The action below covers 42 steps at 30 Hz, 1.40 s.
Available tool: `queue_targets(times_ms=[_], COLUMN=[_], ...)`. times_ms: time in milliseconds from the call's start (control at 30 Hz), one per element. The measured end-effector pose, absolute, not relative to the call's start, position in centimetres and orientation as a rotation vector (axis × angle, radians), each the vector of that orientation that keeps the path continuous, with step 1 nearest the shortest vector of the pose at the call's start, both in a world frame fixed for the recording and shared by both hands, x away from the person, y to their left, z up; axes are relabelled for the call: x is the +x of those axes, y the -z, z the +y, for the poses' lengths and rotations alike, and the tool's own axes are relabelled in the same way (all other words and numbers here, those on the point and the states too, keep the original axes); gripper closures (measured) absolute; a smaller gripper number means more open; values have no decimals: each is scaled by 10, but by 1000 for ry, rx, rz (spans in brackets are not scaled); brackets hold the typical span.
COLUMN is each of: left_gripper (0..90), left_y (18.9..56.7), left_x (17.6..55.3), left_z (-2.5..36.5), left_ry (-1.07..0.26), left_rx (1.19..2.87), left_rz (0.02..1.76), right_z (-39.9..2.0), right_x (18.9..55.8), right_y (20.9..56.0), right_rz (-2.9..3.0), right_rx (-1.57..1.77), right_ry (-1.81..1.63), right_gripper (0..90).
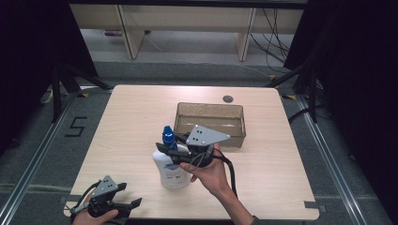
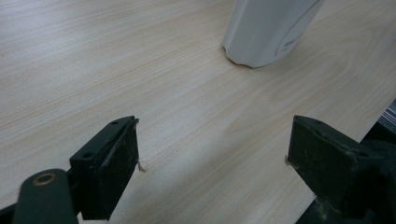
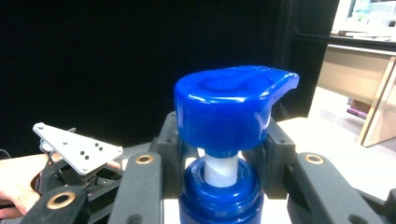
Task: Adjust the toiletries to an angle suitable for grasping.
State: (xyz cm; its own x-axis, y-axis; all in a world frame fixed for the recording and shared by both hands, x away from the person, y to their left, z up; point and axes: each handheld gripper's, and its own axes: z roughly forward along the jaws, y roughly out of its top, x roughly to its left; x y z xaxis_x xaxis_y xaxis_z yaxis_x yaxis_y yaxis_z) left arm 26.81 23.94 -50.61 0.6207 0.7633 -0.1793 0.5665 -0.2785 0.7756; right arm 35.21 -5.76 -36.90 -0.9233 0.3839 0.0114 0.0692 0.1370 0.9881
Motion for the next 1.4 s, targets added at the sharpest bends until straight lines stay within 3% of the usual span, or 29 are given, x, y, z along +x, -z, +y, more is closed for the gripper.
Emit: queue_targets(times_ms=[1400], left_gripper=[157], left_y=[506], left_x=[269], left_z=[239], left_ry=[-281], left_rx=[1968], left_rz=[1039], right_z=[-63], right_x=[356], right_y=[361], right_rz=[2078], right_rx=[489], right_ry=[-1817], right_gripper=[659])
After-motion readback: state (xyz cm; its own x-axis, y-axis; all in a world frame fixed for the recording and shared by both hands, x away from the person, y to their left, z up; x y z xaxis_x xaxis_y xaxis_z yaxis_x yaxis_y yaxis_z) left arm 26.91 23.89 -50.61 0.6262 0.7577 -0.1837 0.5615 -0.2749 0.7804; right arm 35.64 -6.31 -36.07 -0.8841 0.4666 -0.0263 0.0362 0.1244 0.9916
